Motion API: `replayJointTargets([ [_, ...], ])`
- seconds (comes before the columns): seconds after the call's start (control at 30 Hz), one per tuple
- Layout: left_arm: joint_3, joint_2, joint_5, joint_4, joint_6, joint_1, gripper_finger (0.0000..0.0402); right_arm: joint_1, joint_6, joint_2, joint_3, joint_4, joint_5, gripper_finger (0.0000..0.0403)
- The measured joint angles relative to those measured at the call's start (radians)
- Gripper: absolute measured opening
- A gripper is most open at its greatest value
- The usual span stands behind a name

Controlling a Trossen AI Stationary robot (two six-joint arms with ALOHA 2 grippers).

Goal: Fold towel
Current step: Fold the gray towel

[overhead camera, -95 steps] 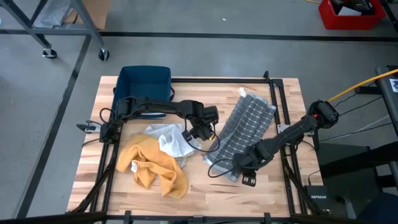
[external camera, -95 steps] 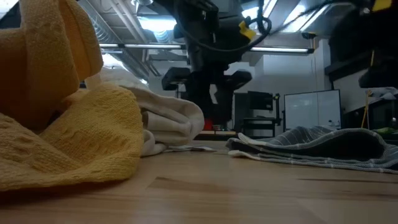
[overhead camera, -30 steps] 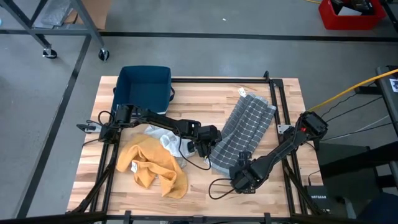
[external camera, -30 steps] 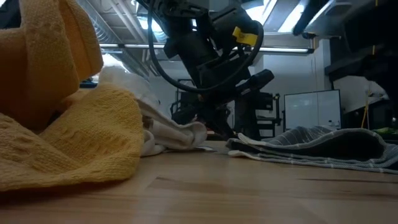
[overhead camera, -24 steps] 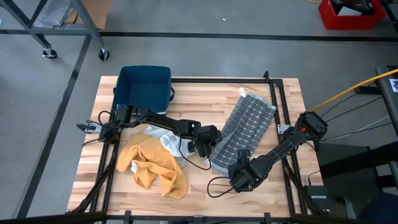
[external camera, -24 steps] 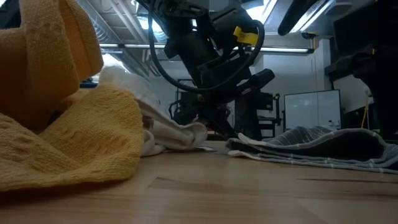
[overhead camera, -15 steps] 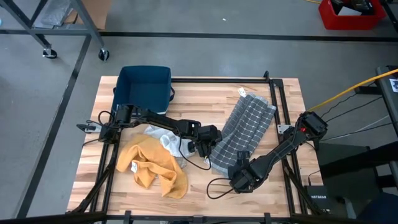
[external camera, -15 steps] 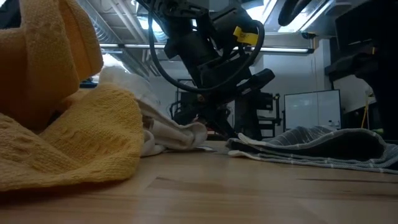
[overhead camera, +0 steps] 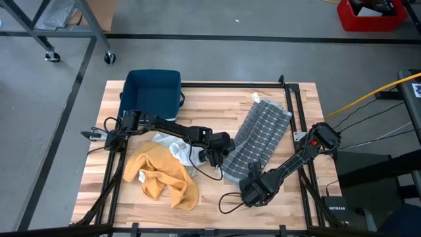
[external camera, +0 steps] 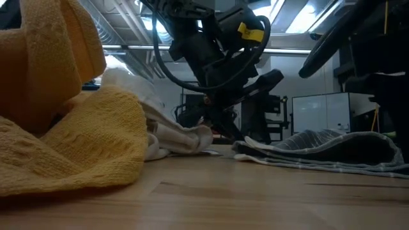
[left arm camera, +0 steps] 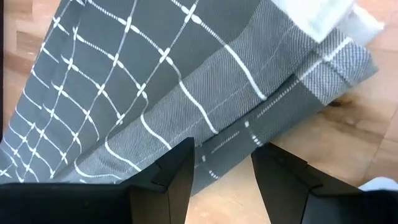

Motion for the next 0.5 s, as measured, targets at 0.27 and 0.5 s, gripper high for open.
replayJointTargets([
  [0.27, 0.000, 0.000, 0.066, -0.001, 0.000, -0.002, 0.0153, 0.000, 0.001, 0.001, 0.000, 0.016, 0.016, 0.0177],
  [0.5, 0.000, 0.000, 0.164, -0.005, 0.000, -0.015, 0.0153, 0.000, 0.002, 0.002, -0.001, 0.022, 0.018, 0.0177],
])
